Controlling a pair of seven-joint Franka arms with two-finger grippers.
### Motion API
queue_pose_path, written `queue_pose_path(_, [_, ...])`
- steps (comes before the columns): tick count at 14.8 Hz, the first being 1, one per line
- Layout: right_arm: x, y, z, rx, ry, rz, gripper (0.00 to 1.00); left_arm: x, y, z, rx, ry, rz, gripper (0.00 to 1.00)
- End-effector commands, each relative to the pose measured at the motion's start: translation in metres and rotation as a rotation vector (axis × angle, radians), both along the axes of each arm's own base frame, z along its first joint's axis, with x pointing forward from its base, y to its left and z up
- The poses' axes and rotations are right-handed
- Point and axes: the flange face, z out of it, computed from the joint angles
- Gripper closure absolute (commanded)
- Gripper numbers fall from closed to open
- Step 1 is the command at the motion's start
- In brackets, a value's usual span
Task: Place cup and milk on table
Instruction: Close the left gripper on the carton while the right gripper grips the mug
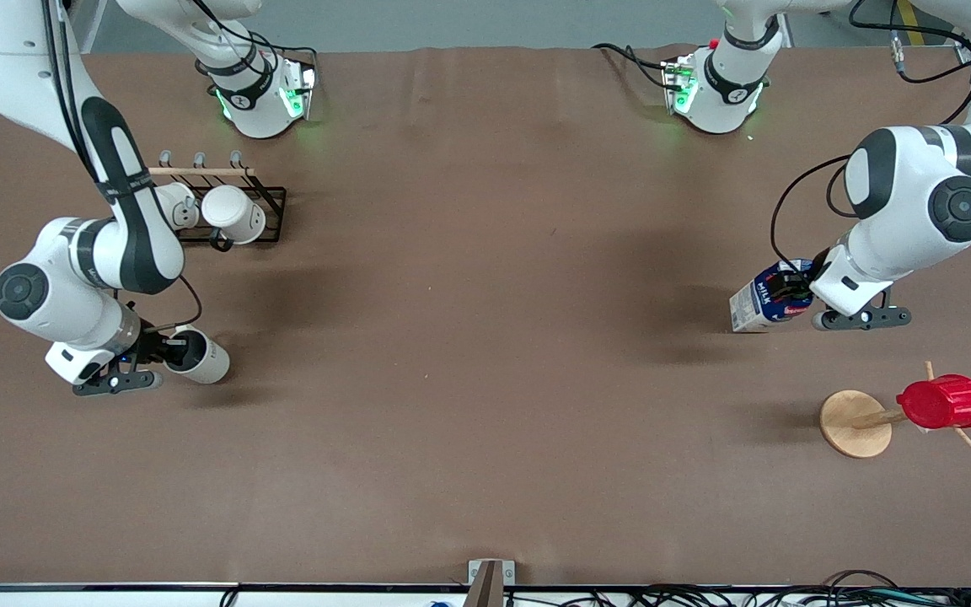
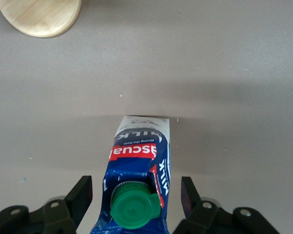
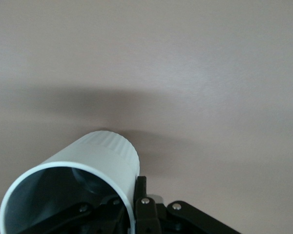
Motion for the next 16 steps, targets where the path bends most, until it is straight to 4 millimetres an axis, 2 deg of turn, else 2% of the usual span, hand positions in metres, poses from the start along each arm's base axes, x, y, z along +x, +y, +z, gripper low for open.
queue_pose_path(1, [0.017,0.048,0.065,0.016,0.028,-0.059,1.0,-0.009,0.002,0.005,0.016,-0.011,-0.006,0.23])
queue_pose_path(4, [0.023,0.111,0.092,0.048,0.024,-0.124,1.0,-0.009,0.002,0.007,0.017,-0.011,-0.006,0.34])
queue_pose_path(7, [0.014,0.188,0.103,0.089,0.013,-0.195,1.0,-0.007,0.002,0.011,0.016,-0.018,-0.006,0.56])
queue_pose_path(10, [0.002,0.261,0.124,0.124,-0.011,-0.212,1.0,-0.006,0.001,0.02,0.016,-0.032,-0.012,0.78])
queue_pose_path(13, [-0.015,0.32,0.122,0.142,-0.039,-0.212,1.0,0.006,0.007,0.04,0.015,-0.057,-0.014,0.91])
queue_pose_path(15, [-0.027,0.358,0.099,0.106,-0.055,-0.214,1.0,0.016,-0.007,0.055,0.011,-0.091,-0.036,0.98])
queue_pose_path(16, [-0.034,0.373,0.08,0.07,-0.051,-0.25,1.0,0.021,-0.016,0.064,0.007,-0.112,-0.043,0.99])
